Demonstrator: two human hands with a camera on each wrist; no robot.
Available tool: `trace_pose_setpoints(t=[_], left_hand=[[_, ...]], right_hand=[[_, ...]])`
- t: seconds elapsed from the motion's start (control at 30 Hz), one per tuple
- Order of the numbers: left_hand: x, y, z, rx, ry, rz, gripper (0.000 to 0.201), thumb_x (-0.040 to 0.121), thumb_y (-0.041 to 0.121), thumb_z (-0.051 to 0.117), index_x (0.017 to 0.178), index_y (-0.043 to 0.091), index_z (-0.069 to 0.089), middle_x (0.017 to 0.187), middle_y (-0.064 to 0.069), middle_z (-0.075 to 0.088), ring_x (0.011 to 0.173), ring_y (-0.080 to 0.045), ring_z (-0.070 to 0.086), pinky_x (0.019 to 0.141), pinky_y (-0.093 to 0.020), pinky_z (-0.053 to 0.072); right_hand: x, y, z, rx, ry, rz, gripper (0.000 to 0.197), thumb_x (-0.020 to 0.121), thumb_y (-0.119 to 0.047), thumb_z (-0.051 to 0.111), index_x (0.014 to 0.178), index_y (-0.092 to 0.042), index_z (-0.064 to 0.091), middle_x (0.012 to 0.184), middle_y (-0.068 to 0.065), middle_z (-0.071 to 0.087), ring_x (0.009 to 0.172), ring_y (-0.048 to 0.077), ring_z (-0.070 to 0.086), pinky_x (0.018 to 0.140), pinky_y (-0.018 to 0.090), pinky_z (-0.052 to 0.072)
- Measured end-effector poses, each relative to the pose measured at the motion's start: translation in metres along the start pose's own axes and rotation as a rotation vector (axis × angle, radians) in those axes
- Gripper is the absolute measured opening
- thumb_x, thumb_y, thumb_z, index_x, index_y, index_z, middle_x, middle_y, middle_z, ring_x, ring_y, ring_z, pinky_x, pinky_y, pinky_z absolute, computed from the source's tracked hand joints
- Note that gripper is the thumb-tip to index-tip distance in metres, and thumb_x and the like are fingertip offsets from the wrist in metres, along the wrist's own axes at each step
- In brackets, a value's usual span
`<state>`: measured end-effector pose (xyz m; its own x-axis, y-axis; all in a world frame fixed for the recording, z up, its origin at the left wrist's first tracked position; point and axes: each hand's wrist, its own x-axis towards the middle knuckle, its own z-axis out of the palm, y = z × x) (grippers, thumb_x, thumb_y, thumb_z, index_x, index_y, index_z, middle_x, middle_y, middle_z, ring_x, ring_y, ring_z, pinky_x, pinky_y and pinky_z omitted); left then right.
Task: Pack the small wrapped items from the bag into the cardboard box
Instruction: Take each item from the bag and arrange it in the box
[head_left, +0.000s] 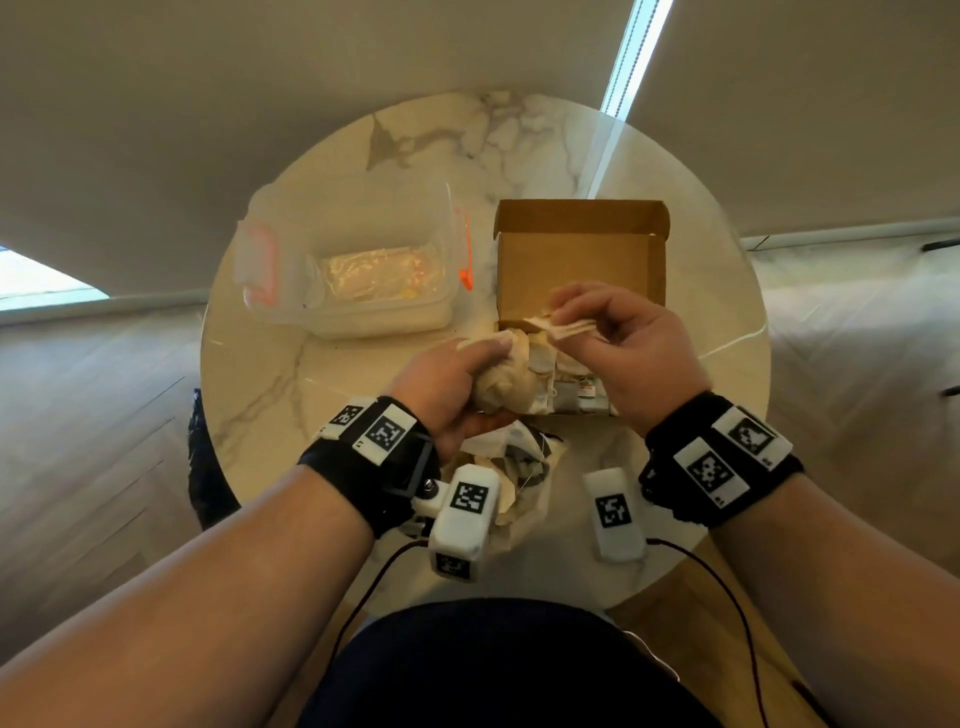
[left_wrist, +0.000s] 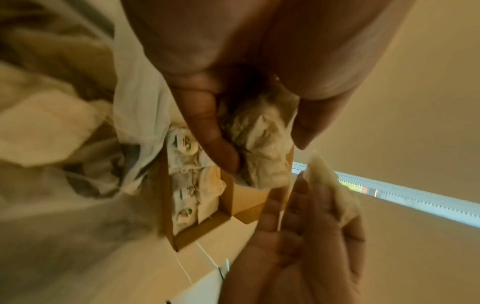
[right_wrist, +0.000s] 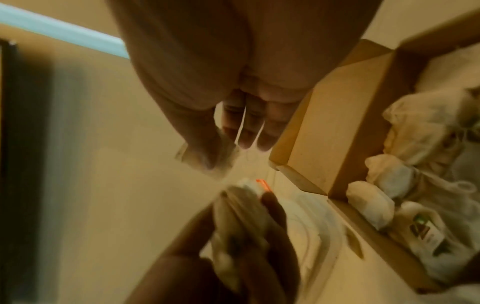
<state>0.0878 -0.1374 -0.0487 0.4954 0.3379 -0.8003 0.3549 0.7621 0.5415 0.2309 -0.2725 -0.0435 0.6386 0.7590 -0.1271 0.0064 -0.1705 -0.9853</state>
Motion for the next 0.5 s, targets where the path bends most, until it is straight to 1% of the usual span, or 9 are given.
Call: trace_pose_setpoints(t=[0.03,0.07,0.13,0.23,0.3,0.37,0.4,0.43,0.5], left_hand=[[0.0,0.001,0.003,-0.062,-0.041,-0.016,0.036,0.094,0.027,0.075,0.122,0.007,0.068,0.098,-0.013,0.077,0.076,-0.022,0.076,0.06,-0.033,0.062],[0.0,0.002,0.004,-0.115,-0.075,-0.021,0.042,0.091,0.029,0.076,0.126,0.006,0.067,0.096,-0.014,0.076,0.073,-0.022,0.074,0.059,-0.033,0.062],[0.004,0.003,0.004,-0.14,-0.097,0.018,0.049,0.088,0.026,0.078,0.129,0.004,0.065,0.089,-0.012,0.073,0.069,-0.02,0.072,0.062,-0.032,0.062],[0.011,0.005,0.001,-0.018,-0.059,0.147,0.039,0.093,0.014,0.075,0.129,0.004,0.064,0.078,-0.009,0.066,0.055,-0.014,0.061,0.064,-0.033,0.059],[0.012,0.007,-0.001,0.071,-0.05,0.233,0.034,0.093,0.008,0.074,0.125,0.004,0.063,0.074,-0.007,0.065,0.052,-0.013,0.06,0.062,-0.033,0.058],[0.012,0.009,-0.004,0.17,-0.037,0.318,0.031,0.09,0.007,0.078,0.119,0.007,0.065,0.078,-0.006,0.071,0.06,-0.017,0.069,0.061,-0.032,0.059],[0.012,0.01,-0.005,0.22,-0.035,0.35,0.031,0.089,0.009,0.08,0.117,0.008,0.066,0.081,-0.006,0.073,0.065,-0.018,0.071,0.062,-0.032,0.06],[0.013,0.01,-0.006,0.265,-0.036,0.373,0.03,0.088,0.011,0.082,0.115,0.01,0.067,0.084,-0.007,0.073,0.069,-0.02,0.072,0.063,-0.033,0.061],[0.016,0.01,-0.008,0.331,-0.021,0.379,0.028,0.087,0.016,0.084,0.111,0.013,0.069,0.088,-0.01,0.074,0.076,-0.025,0.074,0.07,-0.04,0.064]], right_hand=[[0.001,0.001,0.001,-0.082,-0.058,-0.068,0.015,0.086,-0.002,0.08,0.093,-0.014,0.078,0.123,-0.002,0.07,0.121,0.01,0.065,0.099,0.028,0.055],[0.001,0.002,0.002,-0.138,-0.109,-0.095,0.018,0.084,-0.002,0.082,0.09,-0.018,0.079,0.129,-0.005,0.067,0.126,0.009,0.06,0.101,0.025,0.053],[0.001,0.006,0.003,-0.186,-0.175,-0.101,0.021,0.084,-0.005,0.083,0.09,-0.025,0.08,0.135,-0.008,0.061,0.132,0.009,0.054,0.105,0.025,0.051],[0.0,0.01,-0.001,-0.178,-0.213,-0.063,0.023,0.086,-0.004,0.08,0.096,-0.025,0.081,0.138,-0.009,0.059,0.132,0.01,0.054,0.104,0.026,0.052],[0.001,0.009,-0.004,0.006,-0.251,0.065,0.021,0.091,-0.005,0.073,0.102,-0.022,0.08,0.138,-0.007,0.061,0.131,0.013,0.057,0.103,0.031,0.054],[0.003,0.007,-0.005,0.27,-0.248,0.252,0.017,0.096,-0.007,0.066,0.107,-0.013,0.078,0.13,0.003,0.068,0.122,0.022,0.066,0.099,0.039,0.057],[0.005,0.006,-0.006,0.3,-0.235,0.296,0.016,0.097,-0.006,0.065,0.108,-0.01,0.077,0.122,0.007,0.072,0.114,0.025,0.07,0.095,0.04,0.058],[0.006,0.007,-0.005,0.241,-0.221,0.302,0.016,0.097,-0.004,0.067,0.108,-0.01,0.077,0.115,0.008,0.075,0.107,0.026,0.072,0.092,0.04,0.06],[0.009,0.01,-0.003,0.059,-0.192,0.265,0.019,0.093,-0.002,0.072,0.107,-0.014,0.078,0.106,0.005,0.078,0.099,0.024,0.076,0.089,0.038,0.062]])
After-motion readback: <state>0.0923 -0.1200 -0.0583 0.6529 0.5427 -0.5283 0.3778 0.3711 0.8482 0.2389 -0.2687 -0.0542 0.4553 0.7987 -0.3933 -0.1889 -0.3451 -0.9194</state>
